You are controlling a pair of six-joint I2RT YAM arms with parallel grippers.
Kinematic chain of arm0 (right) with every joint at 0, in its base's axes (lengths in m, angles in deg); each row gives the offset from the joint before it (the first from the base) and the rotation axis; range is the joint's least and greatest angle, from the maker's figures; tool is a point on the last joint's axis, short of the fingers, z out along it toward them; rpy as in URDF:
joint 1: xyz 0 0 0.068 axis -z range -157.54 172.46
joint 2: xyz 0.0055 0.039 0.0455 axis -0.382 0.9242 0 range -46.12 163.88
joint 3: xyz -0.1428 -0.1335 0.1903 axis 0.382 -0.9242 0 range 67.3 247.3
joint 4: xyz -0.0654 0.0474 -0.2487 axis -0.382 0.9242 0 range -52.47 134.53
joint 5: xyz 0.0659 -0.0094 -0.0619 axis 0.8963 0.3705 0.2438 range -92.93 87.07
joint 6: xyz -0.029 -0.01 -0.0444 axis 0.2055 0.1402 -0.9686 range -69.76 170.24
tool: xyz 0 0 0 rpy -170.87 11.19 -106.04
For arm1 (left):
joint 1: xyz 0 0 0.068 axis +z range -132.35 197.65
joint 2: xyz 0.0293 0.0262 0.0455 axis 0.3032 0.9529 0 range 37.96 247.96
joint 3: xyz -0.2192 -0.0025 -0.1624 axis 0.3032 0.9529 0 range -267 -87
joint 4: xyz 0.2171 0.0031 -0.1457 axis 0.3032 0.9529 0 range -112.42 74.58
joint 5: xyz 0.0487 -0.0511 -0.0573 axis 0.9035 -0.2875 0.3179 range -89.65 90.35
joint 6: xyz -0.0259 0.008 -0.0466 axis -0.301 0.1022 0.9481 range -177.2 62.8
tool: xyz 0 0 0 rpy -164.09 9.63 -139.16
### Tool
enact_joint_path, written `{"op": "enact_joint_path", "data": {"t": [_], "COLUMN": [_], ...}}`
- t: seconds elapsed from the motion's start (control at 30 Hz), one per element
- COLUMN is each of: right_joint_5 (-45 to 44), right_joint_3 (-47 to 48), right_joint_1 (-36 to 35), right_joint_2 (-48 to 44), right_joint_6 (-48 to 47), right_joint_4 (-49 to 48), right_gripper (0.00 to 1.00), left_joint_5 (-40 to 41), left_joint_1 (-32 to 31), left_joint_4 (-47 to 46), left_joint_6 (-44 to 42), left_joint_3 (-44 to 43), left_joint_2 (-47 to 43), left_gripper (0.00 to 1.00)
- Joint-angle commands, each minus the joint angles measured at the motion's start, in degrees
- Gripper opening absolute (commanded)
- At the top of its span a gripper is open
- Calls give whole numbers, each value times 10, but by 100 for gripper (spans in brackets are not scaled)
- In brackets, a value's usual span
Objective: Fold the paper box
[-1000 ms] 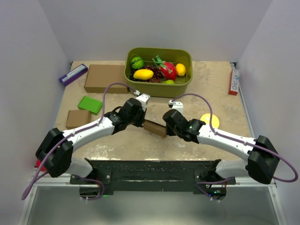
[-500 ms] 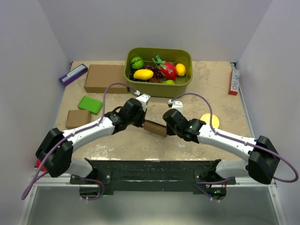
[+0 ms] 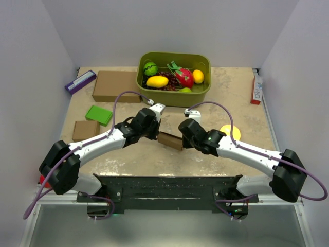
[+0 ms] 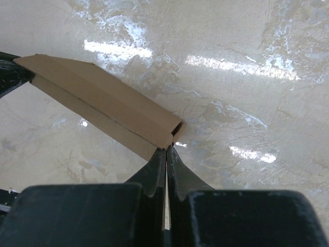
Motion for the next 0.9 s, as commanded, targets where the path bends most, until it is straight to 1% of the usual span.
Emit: {"op": "enact_joint_path", "data": {"t": [0.0,0.27,0.67,0.87], "right_joint_5": [15,37,48,55], "right_joint_3": [30,36,59,55], "right_joint_1": [1,1,5,19], "right_joint_2": [-7,28,44,32], "right_joint_6": [24,44,67,82], "right_joint_4": [-15,-33,-33,-43], "right_gripper": [0,0,0,0], "left_joint_5": [-6,1,41,61], "left_joint_1": [-12,-23,-51,-62], "left_joint_4": [48,43,44,48], "left_joint_6": [5,5,-3,-7], "left_joint_3": [-2,2,3,3], "left_joint_2": [14,17,34,34], "left_gripper": [0,0,0,0]}}
